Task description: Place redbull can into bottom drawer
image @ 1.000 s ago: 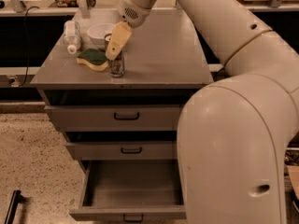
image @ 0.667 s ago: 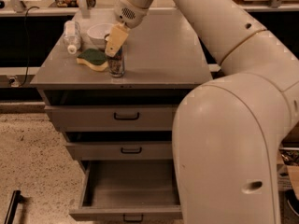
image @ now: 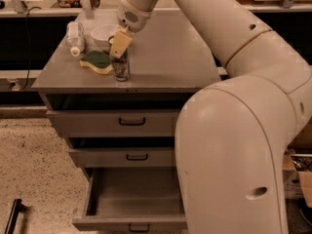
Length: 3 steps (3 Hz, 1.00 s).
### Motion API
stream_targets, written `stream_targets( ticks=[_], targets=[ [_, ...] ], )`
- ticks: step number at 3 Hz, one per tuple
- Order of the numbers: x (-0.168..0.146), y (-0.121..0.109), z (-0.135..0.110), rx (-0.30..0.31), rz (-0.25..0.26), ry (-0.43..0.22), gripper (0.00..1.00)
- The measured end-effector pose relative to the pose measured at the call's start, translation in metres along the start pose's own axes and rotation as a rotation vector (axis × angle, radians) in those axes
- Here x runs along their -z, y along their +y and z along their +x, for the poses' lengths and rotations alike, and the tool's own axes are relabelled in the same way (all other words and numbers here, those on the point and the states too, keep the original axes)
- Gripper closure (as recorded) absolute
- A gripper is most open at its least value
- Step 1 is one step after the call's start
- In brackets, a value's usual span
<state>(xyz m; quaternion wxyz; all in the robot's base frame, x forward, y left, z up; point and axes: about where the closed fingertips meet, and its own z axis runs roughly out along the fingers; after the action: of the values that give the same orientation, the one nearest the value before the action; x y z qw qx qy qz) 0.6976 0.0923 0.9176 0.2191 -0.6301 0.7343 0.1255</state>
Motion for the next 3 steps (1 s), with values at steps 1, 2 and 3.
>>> stream_targets(
  ticks=[1, 2, 3],
  targets=[
    [0.027, 0.01, -0.001, 0.052, -0.015, -0.031, 1.0],
    [0.078, 0.036, 0.01, 0.136, -0.018, -0.061, 1.0],
    [0.153, 0.071, 0.033, 0.24, 0.099, -0.091, 1.0]
  ],
)
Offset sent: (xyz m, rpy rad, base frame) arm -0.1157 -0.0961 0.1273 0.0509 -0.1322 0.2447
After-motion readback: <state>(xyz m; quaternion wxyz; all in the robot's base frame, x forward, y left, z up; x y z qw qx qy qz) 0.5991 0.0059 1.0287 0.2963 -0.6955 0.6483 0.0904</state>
